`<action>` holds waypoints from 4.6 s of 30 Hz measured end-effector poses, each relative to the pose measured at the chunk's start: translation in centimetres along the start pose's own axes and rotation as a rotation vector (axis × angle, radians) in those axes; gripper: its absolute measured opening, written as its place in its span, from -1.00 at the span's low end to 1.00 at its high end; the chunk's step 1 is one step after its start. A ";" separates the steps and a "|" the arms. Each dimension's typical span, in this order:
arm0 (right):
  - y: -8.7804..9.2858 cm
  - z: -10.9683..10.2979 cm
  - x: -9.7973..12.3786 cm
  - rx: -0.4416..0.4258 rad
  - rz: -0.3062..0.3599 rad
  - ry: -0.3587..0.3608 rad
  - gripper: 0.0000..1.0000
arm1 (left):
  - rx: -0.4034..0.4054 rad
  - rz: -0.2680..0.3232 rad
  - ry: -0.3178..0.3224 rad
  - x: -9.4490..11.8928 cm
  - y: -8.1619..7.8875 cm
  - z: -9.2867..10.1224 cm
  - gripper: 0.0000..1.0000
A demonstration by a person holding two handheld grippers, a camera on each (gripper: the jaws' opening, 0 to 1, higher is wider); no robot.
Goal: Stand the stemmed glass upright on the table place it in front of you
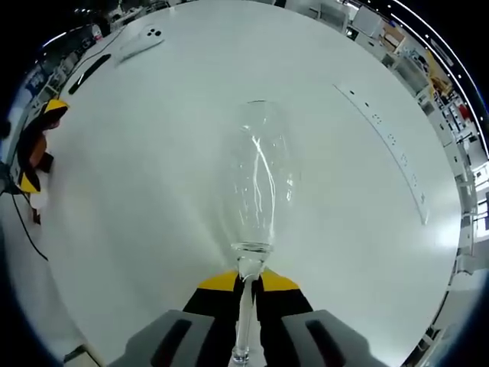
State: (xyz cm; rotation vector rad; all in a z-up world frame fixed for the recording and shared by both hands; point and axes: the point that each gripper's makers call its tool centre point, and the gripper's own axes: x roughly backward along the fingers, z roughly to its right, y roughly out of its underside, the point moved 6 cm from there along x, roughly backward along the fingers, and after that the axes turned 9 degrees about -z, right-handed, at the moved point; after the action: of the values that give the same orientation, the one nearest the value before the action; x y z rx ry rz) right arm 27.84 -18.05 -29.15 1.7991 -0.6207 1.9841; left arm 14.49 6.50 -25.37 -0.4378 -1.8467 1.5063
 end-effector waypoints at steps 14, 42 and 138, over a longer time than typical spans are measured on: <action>0.1 -0.2 -0.1 -0.014 0.006 -0.016 -0.75 | -0.002 0.004 -0.004 0.0 0.0 0.0 0.09; 0.1 0.0 0.0 -0.085 0.001 -0.035 -0.78 | -0.002 0.005 -0.007 0.2 0.0 0.0 0.09; 0.4 0.3 4.6 -0.212 0.322 0.022 -0.80 | 0.009 0.007 -0.011 0.1 0.1 -0.3 0.09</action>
State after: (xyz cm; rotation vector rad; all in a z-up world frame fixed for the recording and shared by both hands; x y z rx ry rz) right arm 27.39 -18.59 -24.58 1.6283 -1.1291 2.0406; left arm 14.62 6.81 -25.36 -0.4334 -1.8482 1.5236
